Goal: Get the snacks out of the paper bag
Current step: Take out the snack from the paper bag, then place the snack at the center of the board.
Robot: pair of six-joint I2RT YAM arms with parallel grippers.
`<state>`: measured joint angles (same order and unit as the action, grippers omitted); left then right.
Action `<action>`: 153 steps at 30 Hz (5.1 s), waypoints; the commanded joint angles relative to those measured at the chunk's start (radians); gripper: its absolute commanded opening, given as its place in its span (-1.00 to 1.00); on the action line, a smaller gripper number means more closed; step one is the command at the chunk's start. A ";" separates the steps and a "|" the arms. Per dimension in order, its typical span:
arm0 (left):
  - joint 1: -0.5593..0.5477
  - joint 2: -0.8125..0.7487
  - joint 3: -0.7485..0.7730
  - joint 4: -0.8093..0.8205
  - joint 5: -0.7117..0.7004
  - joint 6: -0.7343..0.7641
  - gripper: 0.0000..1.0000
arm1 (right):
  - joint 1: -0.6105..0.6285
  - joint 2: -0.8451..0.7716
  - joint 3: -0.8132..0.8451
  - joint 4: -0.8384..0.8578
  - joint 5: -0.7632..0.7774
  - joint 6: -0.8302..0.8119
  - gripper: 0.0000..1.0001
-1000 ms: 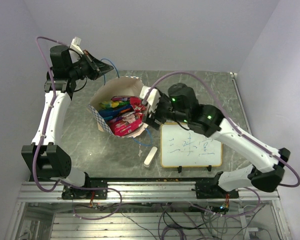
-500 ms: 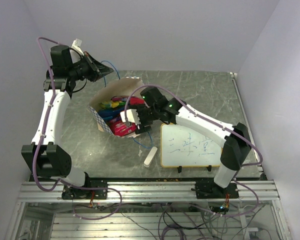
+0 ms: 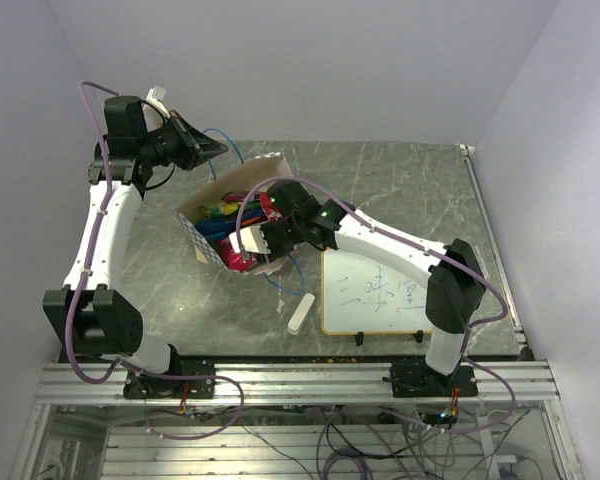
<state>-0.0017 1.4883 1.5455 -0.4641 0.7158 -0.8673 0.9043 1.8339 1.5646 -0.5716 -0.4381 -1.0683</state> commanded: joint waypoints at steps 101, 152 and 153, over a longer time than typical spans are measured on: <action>0.038 0.035 0.059 -0.002 0.068 0.015 -0.86 | -0.646 0.226 -0.028 0.468 1.004 0.638 -1.00; 0.037 -0.048 0.001 0.015 0.066 -0.001 -0.86 | -0.723 0.113 -0.189 0.280 0.309 1.363 0.47; 0.037 -0.048 0.000 0.019 0.069 -0.003 -0.86 | -0.725 0.120 -0.201 0.289 0.310 1.375 0.47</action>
<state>0.0292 1.4693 1.5391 -0.4744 0.7567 -0.8684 0.1810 1.9415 1.4143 -0.2913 -0.1131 0.2493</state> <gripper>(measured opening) 0.072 0.737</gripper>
